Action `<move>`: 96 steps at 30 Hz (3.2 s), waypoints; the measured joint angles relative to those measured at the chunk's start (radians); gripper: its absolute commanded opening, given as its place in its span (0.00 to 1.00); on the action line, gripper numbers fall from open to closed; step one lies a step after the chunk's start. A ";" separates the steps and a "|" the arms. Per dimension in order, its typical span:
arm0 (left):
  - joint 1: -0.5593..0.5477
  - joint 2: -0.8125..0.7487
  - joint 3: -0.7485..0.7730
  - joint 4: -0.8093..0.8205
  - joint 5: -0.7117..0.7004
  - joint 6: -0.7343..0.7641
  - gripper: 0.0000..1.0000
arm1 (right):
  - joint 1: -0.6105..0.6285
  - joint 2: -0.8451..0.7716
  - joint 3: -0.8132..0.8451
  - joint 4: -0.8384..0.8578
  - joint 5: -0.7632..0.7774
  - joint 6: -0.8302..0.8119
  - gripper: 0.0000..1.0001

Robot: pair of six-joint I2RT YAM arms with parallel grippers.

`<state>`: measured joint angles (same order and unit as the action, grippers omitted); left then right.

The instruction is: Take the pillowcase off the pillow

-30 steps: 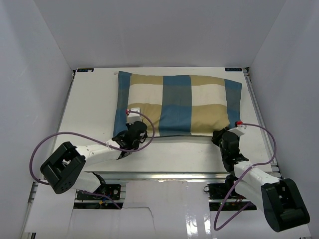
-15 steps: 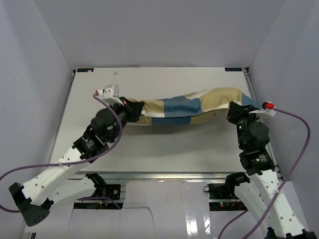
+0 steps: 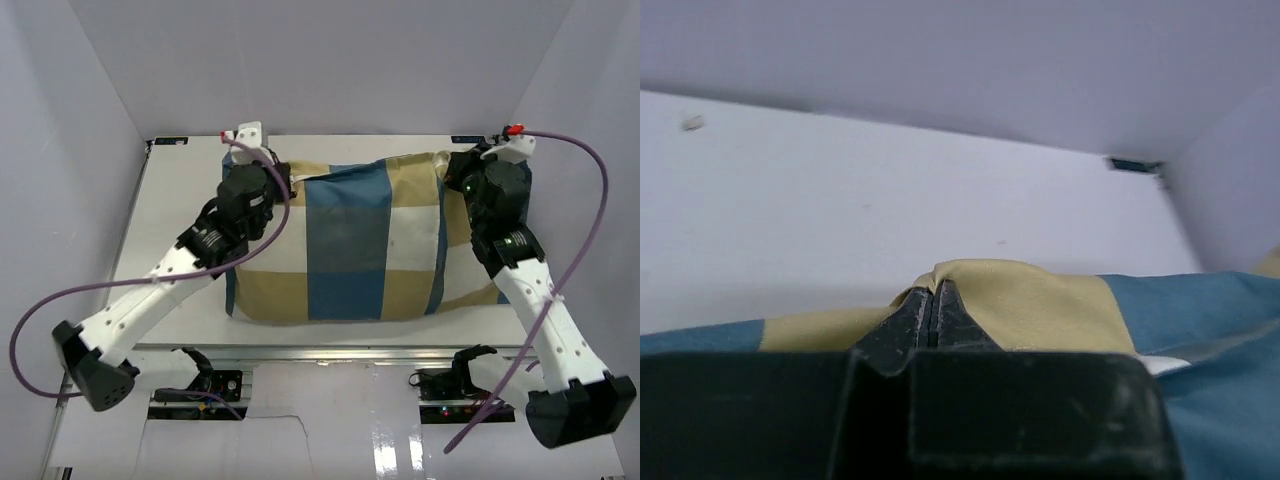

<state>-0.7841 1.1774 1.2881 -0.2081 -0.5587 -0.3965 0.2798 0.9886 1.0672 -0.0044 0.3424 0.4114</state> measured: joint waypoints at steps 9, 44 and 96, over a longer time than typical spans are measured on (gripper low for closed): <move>0.372 0.403 0.075 -0.193 0.280 -0.049 0.98 | 0.010 0.328 0.008 -0.105 -0.270 -0.055 0.91; 0.269 0.151 -0.200 -0.101 0.392 -0.248 0.98 | -0.004 0.040 -0.621 0.122 -0.416 0.131 0.94; 0.054 0.315 -0.303 0.081 0.445 -0.148 0.00 | 0.068 0.132 -0.565 0.047 -0.315 0.073 0.86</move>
<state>-0.7303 1.4925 0.9848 -0.1272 -0.1135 -0.5442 0.3473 1.1210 0.5026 0.0425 0.0273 0.4843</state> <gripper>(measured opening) 0.024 0.886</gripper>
